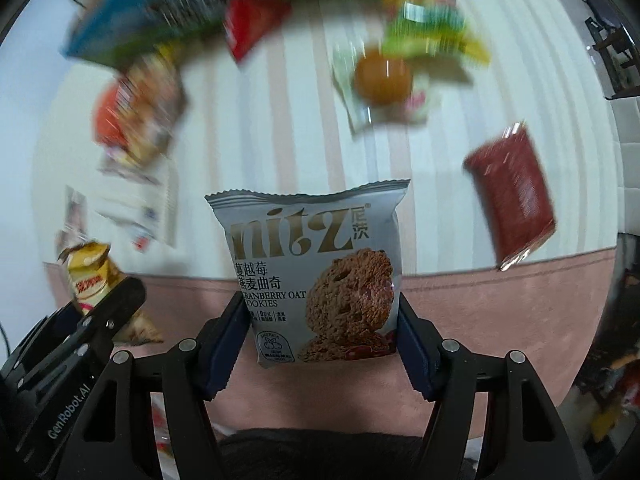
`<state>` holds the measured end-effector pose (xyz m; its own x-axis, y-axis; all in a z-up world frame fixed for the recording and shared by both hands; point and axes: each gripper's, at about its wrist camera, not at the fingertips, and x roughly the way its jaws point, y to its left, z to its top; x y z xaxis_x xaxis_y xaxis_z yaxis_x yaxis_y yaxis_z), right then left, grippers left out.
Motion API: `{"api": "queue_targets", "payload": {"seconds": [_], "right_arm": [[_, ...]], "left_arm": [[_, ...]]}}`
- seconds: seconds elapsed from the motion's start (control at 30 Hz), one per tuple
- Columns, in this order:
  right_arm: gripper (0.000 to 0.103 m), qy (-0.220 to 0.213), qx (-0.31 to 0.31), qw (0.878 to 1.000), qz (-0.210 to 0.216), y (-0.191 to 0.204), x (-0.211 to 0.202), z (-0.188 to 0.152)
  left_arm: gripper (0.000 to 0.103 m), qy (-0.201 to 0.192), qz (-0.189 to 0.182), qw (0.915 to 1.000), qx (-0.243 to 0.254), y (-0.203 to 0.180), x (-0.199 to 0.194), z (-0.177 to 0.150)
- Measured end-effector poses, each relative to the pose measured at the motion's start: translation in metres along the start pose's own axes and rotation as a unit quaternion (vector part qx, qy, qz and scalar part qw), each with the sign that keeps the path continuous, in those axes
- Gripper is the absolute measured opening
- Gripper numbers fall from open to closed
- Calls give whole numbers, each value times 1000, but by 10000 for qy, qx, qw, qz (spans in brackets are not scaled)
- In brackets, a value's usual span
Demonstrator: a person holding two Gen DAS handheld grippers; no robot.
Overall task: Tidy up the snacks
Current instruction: 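Carry both packets into the box and open both tools to release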
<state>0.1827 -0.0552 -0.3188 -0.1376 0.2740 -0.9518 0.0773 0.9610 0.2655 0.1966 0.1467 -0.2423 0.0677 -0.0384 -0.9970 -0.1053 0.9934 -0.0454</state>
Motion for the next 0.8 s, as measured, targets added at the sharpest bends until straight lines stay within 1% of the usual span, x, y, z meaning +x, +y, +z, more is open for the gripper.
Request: {"api": "queue_targets", "payload": {"seconds": [0.1, 0.17, 0.23, 0.27, 0.37, 0.4, 0.43, 0.47, 0.5, 0.53, 0.6, 0.73, 0.8], "right_arm": [[72, -332, 16, 9988, 346, 3, -49, 21], [72, -602, -35, 9970, 477, 9, -85, 42], [72, -862, -30, 9948, 550, 14, -117, 70], [72, -974, -37, 9939, 525, 15, -131, 83], [72, -1373, 4, 9900, 312, 22, -161, 135], [72, -1410, 35, 9896, 266, 23, -166, 150], [72, -1438, 139, 9892, 239, 23, -171, 173], [72, -1424, 188, 9894, 235, 22, -170, 189], [72, -1400, 211, 9898, 170, 22, -168, 205], [72, -1395, 274, 9898, 74, 24, -165, 226], [72, -1360, 327, 9902, -60, 23, -155, 256], [72, -1159, 525, 9916, -238, 22, -128, 313], [72, -1112, 597, 9915, -312, 20, -119, 331]], "left_arm": [[50, -374, -297, 9988, 95, -12, -41, 33], [50, -578, -346, 9975, 218, -26, -63, 63], [51, -739, -324, 9962, 317, -35, -77, 103], [51, -823, -256, 9955, 403, -37, -85, 124], [51, -927, -45, 9944, 499, -37, -87, 178], [51, -880, 18, 9947, 528, -37, -83, 195], [51, -842, 49, 9951, 514, -34, -77, 209], [51, -789, 68, 9955, 525, -31, -72, 222], [51, -656, 124, 9963, 543, -29, -62, 243], [51, -586, 148, 9968, 532, -27, -55, 254], [51, -387, 211, 9976, 525, -23, -36, 281], [51, -3, 273, 9983, 508, -17, -1, 321], [51, 197, 280, 9981, 521, -14, 16, 334]]}}
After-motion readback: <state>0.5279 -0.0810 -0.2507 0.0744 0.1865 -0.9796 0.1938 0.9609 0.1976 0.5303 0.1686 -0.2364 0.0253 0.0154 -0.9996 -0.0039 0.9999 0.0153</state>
